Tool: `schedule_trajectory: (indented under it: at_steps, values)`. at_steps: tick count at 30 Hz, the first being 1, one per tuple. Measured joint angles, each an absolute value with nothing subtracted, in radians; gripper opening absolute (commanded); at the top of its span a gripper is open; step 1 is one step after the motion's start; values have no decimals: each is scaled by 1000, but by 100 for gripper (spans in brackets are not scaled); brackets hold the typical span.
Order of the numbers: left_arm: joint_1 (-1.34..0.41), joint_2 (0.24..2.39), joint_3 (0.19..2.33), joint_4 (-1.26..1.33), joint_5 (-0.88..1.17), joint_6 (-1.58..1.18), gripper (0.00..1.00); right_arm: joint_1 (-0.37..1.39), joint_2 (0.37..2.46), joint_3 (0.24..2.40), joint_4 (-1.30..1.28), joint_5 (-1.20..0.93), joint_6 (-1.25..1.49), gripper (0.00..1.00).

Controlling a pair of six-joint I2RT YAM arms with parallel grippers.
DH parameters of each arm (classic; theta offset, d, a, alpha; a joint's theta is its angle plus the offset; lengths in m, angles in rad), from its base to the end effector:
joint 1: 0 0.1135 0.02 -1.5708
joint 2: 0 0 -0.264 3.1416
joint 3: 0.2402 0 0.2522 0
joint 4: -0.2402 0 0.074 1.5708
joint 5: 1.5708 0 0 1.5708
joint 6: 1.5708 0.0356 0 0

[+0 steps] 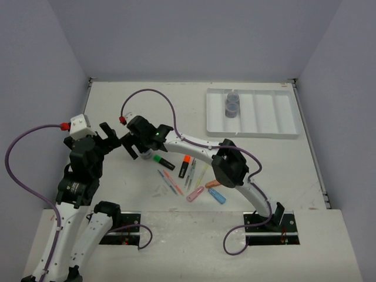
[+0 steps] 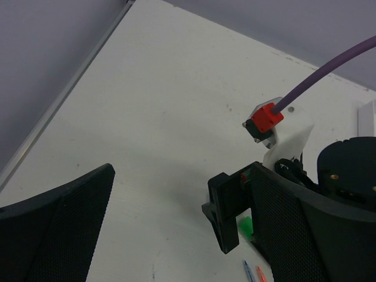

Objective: Sort the stationery into containers
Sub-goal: Pick up the stationery from the center of the board.

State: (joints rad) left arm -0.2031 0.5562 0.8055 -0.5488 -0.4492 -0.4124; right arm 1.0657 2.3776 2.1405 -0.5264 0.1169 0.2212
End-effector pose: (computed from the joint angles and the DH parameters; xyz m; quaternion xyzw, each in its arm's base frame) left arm 0.1204 -0.0090 0.3402 -0.2134 0.7664 -0.0045 0.6059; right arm 0.2658 0.4722 0.2213 -0.3553 0.8468 0.1923 0.3459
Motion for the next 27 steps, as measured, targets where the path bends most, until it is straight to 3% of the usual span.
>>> schedule_trajectory:
  at_steps: [3,6,8,11,13,14,22,27]
  values:
    - [-203,557,805,-551,-451,-413,100,1065,2419,2171,-551,151,203,99]
    - [-203,557,805,-554,-451,-413,100,1064,2443,2180,-565,169,196,92]
    - [-203,557,805,-558,-451,-413,100,1064,2451,2180,-571,171,196,76]
    - [-203,558,805,-559,-451,-413,100,1064,2453,2175,-574,171,194,45]
    - [-203,560,805,-560,-451,-413,100,1065,2451,2164,-562,173,198,17]
    - [-203,560,805,-560,-451,-413,100,1064,2445,2153,-553,170,200,13]
    - [-203,573,805,-559,-445,-412,100,1058,2386,2083,-526,175,194,10]
    - [-203,580,805,-559,-441,-412,100,1002,2199,1927,-496,169,207,10]
